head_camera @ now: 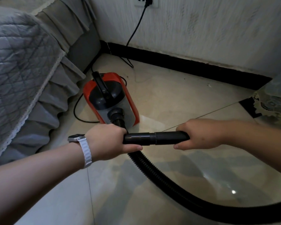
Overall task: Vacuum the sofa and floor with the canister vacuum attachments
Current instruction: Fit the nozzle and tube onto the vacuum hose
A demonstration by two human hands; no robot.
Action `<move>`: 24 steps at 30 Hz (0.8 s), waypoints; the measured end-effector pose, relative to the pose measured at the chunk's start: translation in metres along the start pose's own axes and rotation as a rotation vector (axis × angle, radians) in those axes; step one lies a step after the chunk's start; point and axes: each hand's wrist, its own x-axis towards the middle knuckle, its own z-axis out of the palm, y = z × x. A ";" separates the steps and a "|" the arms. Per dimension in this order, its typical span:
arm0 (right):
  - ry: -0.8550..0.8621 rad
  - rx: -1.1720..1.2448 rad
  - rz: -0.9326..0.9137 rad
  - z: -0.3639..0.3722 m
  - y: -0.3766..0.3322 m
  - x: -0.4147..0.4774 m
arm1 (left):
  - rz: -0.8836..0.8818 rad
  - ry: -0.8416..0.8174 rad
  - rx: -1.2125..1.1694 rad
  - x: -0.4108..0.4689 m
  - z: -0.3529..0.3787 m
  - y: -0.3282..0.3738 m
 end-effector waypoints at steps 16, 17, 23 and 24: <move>-0.097 0.258 0.037 0.025 0.009 0.005 | 0.048 0.076 0.062 0.004 0.006 0.007; -0.097 0.259 0.037 0.025 0.008 0.005 | 0.043 0.080 0.056 0.004 0.007 0.007; -0.079 0.274 0.042 0.025 0.006 0.010 | 0.043 0.109 0.073 0.006 0.005 0.001; -0.061 0.267 0.036 0.022 0.007 0.011 | 0.051 0.130 0.089 0.008 0.003 0.000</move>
